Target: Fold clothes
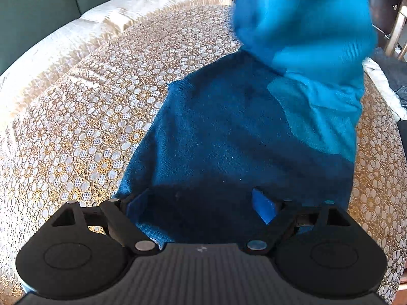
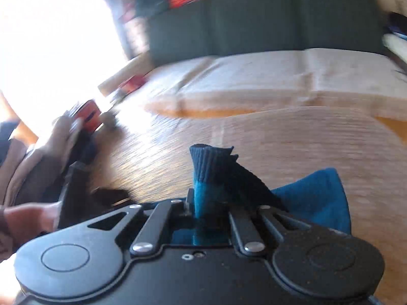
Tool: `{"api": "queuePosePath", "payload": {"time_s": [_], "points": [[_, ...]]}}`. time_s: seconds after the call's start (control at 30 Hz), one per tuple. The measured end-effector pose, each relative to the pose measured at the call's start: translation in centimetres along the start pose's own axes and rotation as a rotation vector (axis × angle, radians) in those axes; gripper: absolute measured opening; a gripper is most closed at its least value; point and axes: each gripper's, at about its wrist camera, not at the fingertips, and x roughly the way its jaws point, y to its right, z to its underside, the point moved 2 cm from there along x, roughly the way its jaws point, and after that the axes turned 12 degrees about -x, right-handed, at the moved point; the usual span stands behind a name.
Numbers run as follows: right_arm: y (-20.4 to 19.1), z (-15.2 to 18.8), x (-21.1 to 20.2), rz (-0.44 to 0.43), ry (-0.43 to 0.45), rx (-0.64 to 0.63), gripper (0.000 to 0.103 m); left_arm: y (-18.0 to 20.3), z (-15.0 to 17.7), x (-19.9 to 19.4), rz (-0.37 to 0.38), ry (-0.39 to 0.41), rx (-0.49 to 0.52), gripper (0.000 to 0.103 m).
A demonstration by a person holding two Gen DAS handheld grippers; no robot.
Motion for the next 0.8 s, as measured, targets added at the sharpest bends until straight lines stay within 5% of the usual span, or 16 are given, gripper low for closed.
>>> {"api": "queuePosePath", "payload": {"time_s": [0.2, 0.5, 0.8], "points": [[-7.6, 2.0, 6.6, -0.131, -0.161, -0.135, 0.103, -0.8, 2.7, -4.4, 0.128, -0.001, -0.037, 0.087], [-9.5, 7.3, 10.1, -0.154, -0.305, -0.124, 0.103, -1.8, 6.7, -7.1, 0.133, -0.022, -0.070, 0.087], [-9.5, 6.5, 6.1, -0.230, -0.293, -0.189, 0.103, -0.7, 4.5, -10.0, 0.142, 0.053, -0.050, 0.088]]}}
